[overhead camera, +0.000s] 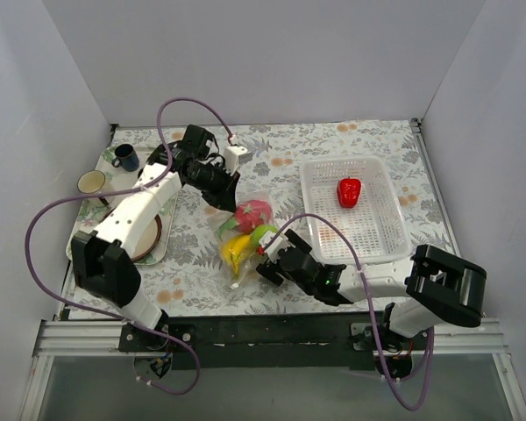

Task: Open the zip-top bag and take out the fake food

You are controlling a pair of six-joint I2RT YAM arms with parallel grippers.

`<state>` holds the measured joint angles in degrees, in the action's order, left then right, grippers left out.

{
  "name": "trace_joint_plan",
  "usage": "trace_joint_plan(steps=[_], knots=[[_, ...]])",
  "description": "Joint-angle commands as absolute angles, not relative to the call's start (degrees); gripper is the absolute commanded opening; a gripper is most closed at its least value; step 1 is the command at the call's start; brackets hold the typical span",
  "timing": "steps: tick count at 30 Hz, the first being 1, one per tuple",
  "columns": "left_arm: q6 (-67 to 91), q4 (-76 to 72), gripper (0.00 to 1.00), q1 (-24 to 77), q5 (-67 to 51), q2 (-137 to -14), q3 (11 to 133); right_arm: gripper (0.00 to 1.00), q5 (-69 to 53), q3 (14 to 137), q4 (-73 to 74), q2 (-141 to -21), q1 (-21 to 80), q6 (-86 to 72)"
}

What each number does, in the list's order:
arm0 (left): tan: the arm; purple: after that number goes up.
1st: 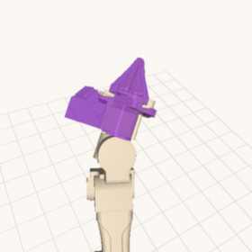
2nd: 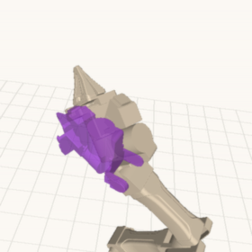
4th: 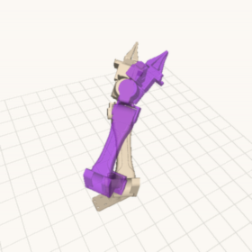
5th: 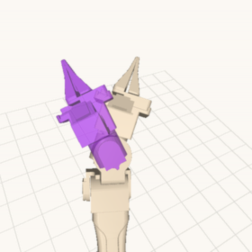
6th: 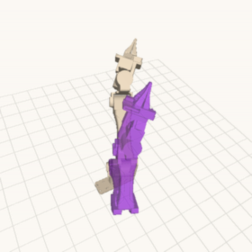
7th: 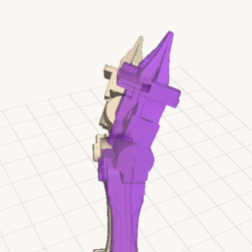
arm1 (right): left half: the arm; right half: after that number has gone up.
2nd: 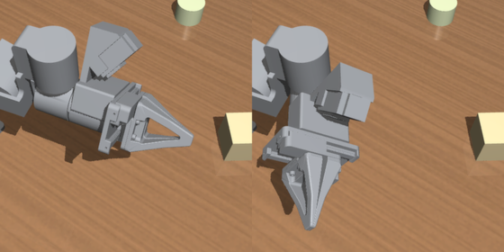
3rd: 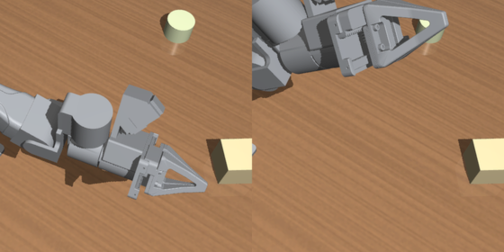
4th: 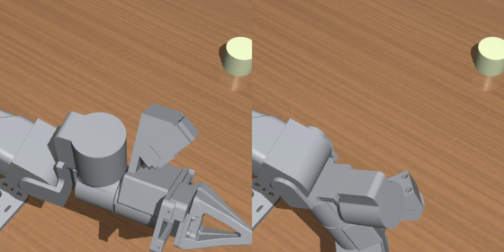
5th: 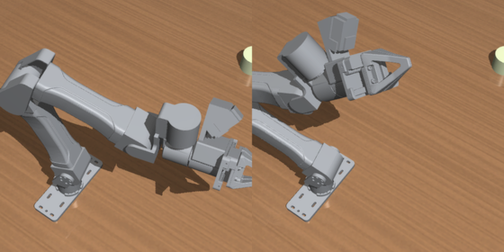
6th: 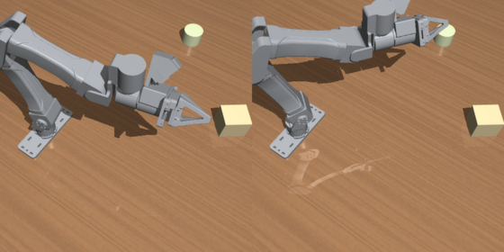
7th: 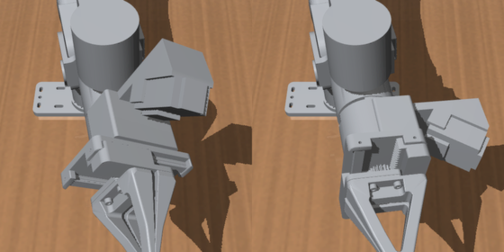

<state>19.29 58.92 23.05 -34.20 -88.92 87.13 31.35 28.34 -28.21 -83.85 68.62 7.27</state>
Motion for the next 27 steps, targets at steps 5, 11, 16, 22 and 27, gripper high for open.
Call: trace_joint_plan(steps=[5, 11, 16, 22, 27], knots=[[23.47, 56.75, 0.00, 25.13, -32.08, -88.39, 107.20, 0.98, 32.69, 26.80, -29.53, -79.19, 68.38, 6.86], [23.91, 56.24, 0.00, 26.88, -31.37, -85.00, 104.51, 0.97, 30.94, 27.07, -28.39, -79.01, 68.47, 5.89], [20.39, 55.21, 0.00, 30.57, -22.63, -83.06, 99.75, 0.97, 30.59, 26.81, -27.25, -77.87, 68.38, 6.06], [20.58, 47.63, 0.00, 29.28, -16.95, -81.13, 95.46, 0.97, 30.24, 26.72, -26.19, -76.73, 68.38, 5.98], [17.70, 52.59, 0.00, 29.17, -19.50, -84.19, 98.35, 0.97, 29.27, 26.98, -25.31, -75.32, 68.38, 6.24]])
